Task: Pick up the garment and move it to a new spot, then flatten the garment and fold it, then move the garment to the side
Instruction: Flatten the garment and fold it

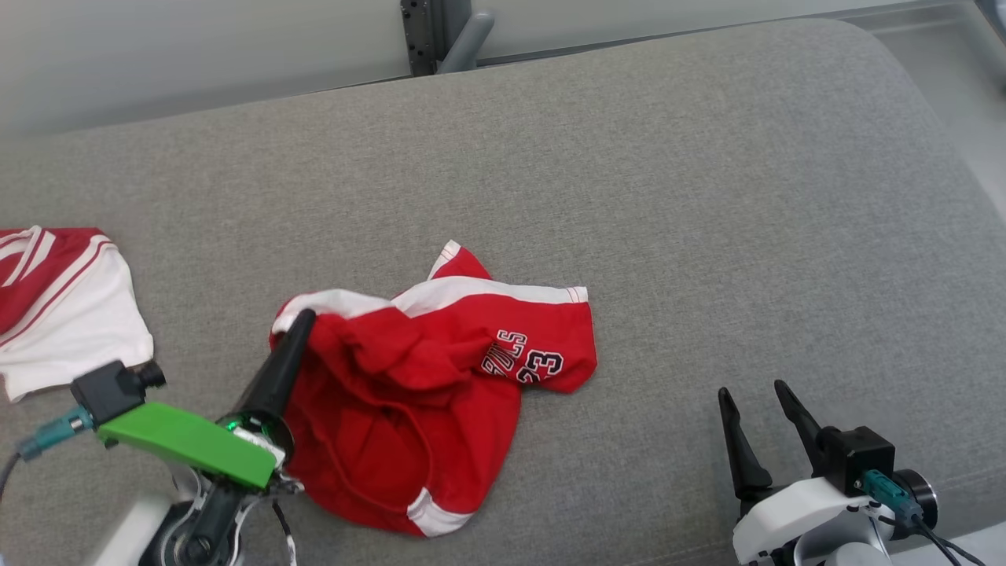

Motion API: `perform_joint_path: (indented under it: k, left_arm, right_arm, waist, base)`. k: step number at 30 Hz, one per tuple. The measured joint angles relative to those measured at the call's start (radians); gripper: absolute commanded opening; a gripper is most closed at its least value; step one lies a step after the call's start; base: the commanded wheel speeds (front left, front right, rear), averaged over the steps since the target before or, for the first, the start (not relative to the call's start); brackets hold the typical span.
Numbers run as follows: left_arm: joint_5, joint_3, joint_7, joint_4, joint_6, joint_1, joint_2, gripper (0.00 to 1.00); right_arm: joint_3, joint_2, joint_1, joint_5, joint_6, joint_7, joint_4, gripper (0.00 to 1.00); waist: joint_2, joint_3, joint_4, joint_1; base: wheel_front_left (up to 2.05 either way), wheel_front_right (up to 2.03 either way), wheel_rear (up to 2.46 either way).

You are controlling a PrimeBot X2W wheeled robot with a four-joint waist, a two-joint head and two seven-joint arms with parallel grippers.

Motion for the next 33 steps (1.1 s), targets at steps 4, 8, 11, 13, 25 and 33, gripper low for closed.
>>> perform_joint_path:
  k: [4, 8, 11, 13, 25, 33]
  left_arm:
    - [0.040, -0.002, 0.019, -0.008, 0.000, -0.097, 0.023, 0.00]
    - [0.070, -0.015, 0.043, 0.010, 0.000, -0.200, 0.026, 0.00]
    - [0.100, -0.026, 0.055, 0.031, 0.000, -0.285, 0.025, 0.00]
    - [0.110, -0.030, 0.057, 0.051, 0.000, -0.341, 0.018, 0.00]
    - [0.162, -0.084, -0.025, 0.039, 0.000, -0.576, -0.101, 0.00]
    - [0.139, -0.207, -0.028, -0.052, 0.000, -0.516, -0.089, 0.00]
  right_arm:
    - [0.013, 0.000, -0.002, 0.015, 0.000, 0.000, 0.004, 1.00]
    - [0.020, 0.000, -0.006, 0.028, 0.000, 0.000, 0.006, 1.00]
    - [0.017, 0.000, -0.009, 0.028, 0.000, 0.000, 0.008, 1.00]
    - [0.015, 0.000, -0.009, 0.028, 0.000, 0.000, 0.009, 1.00]
    - [0.008, 0.000, -0.009, 0.026, 0.000, 0.000, 0.011, 1.00]
    - [0.006, 0.000, -0.002, 0.026, 0.000, 0.000, 0.011, 1.00]
  waist:
    - [0.0000, 0.002, -0.026, 0.0000]
    - [0.0000, 0.000, -0.057, 0.0000]
    - [0.0000, -0.002, -0.082, 0.0000]
    - [0.0000, -0.004, -0.098, 0.0000]
    - [0.0000, -0.020, -0.132, 0.0000]
    - [0.0000, -0.022, -0.107, 0.0000]
  base:
    - [0.00, 0.00, 0.00]
    - [0.00, 0.00, 0.00]
    - [0.00, 0.00, 0.00]
    - [0.00, 0.00, 0.00]
    - [0.00, 0.00, 0.00]
    - [0.00, 0.00, 0.00]
